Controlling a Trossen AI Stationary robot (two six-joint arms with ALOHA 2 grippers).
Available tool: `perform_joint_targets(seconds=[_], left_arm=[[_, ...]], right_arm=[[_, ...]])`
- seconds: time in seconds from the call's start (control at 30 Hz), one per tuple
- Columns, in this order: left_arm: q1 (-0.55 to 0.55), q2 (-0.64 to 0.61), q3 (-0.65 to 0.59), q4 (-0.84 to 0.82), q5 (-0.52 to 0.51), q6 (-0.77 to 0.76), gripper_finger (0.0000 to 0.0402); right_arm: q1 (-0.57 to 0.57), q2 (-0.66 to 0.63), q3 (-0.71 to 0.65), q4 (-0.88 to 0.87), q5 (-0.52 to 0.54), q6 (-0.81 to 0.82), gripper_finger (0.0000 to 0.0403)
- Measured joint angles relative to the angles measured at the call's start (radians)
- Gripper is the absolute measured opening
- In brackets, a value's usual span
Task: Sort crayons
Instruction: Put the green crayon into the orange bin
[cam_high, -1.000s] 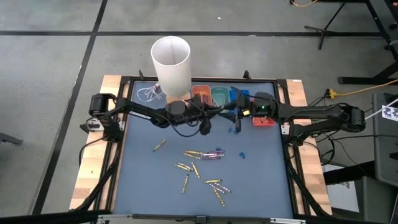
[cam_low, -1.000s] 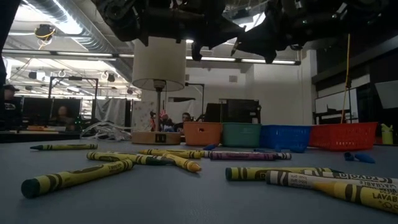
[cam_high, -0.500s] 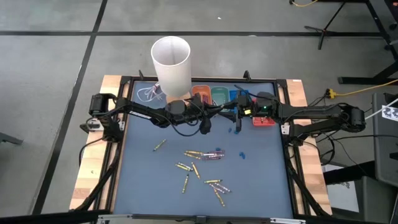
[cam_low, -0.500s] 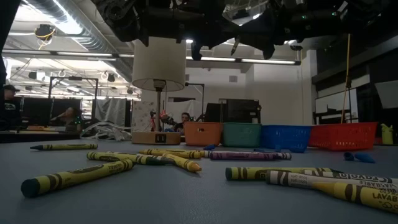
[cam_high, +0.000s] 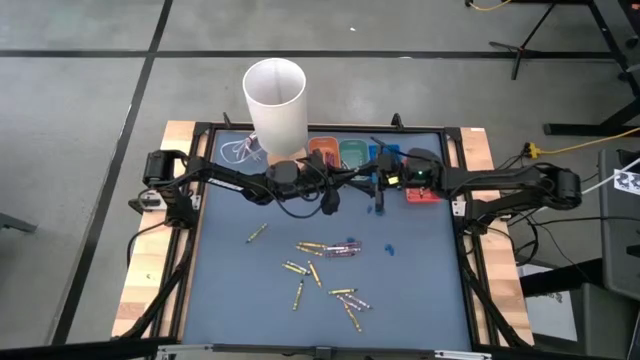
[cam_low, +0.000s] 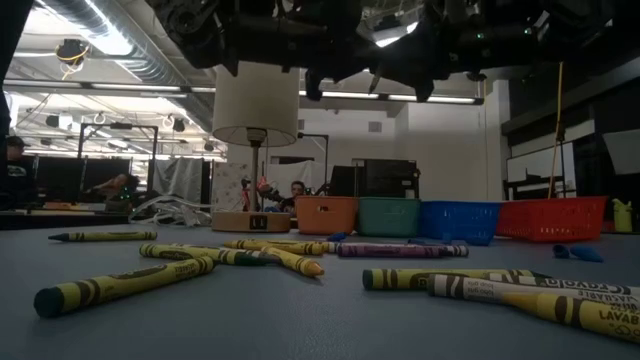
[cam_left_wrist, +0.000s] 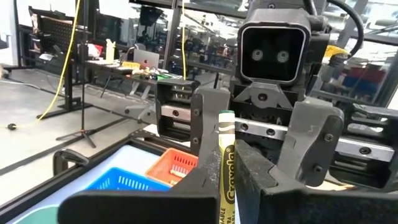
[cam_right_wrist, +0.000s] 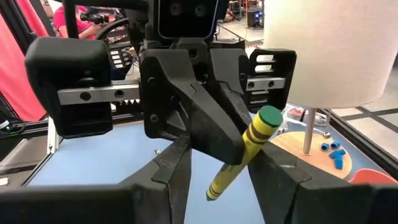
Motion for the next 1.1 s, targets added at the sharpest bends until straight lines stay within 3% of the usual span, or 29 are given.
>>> perform_joint_targets(seconds=[0.2,0.5,1.1], left_arm=[[0.001,0.0,-0.001,-0.003,-0.002,0.0,0.0008],[-0.001,-0.001,-0.001,-0.003,0.01,0.005,0.0008],[-0.001,0.001,0.0,-0.032,0.002,0.003,0.0008]], right_arm=[[0.0,0.009,0.0,0.011,-0.002,0.0,0.0146],[-0.002,0.009,-0.002,0.012,-0.053,0.001,0.009],[-0.002,0.011,-0.001,-0.045,-0.071,-0.008,0.0106]])
